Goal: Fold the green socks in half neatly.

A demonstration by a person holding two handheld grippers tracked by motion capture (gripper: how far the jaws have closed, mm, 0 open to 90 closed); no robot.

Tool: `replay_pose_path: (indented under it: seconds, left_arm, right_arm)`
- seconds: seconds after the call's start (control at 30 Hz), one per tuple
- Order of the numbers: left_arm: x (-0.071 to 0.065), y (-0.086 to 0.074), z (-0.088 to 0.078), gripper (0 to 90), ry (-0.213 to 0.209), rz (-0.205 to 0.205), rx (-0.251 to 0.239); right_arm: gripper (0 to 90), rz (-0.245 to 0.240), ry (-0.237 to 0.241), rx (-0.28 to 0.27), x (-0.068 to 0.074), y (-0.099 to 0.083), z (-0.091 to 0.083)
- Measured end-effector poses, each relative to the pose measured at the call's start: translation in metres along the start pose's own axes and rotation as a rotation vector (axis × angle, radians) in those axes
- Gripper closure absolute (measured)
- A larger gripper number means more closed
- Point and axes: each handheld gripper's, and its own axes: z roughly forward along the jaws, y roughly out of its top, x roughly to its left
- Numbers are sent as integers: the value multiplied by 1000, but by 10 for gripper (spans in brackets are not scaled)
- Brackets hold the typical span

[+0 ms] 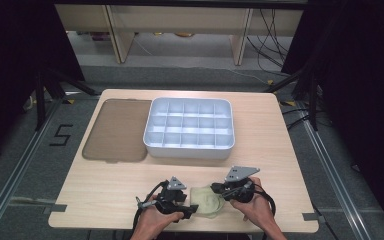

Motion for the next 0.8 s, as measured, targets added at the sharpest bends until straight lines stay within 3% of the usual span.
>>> replay_pose_path:
  seconds: [0.1, 0.17, 0.33, 0.4, 0.47, 0.53, 0.6, 0.73, 0.8]
  left_arm:
    - [-2, 0, 2, 438, -17, -11, 19]
    - [0, 4, 3, 441, -13, 17, 23]
    - [3, 7, 6, 469, -26, 8, 50]
    - [2, 6, 8, 484, -23, 35, 65]
    - [0, 6, 9, 496, -18, 29, 60]
    - [-3, 6, 10, 521, -12, 59, 59]
    - [-3, 5, 9, 559, -1, 137, 70]
    - [-6, 2, 11, 653, -3, 120, 39]
    - [-5, 1, 12, 697, -11, 86, 20]
  right_arm:
    - [845, 1, -1, -5, 1, 0, 0]
    - [845, -17, 0, -7, 0, 0, 1]
    - [845, -14, 1, -9, 0, 0, 0]
    - [845, -12, -3, -9, 0, 0, 0]
    - [845, -15, 1, -9, 0, 0, 0]
    - [844, -10, 6, 0, 1, 0, 0]
    - [845, -22, 9, 0, 1, 1, 1]
    - [845, -17, 13, 1, 2, 1, 1]
    - [845, -15, 6, -7, 3, 1, 0]
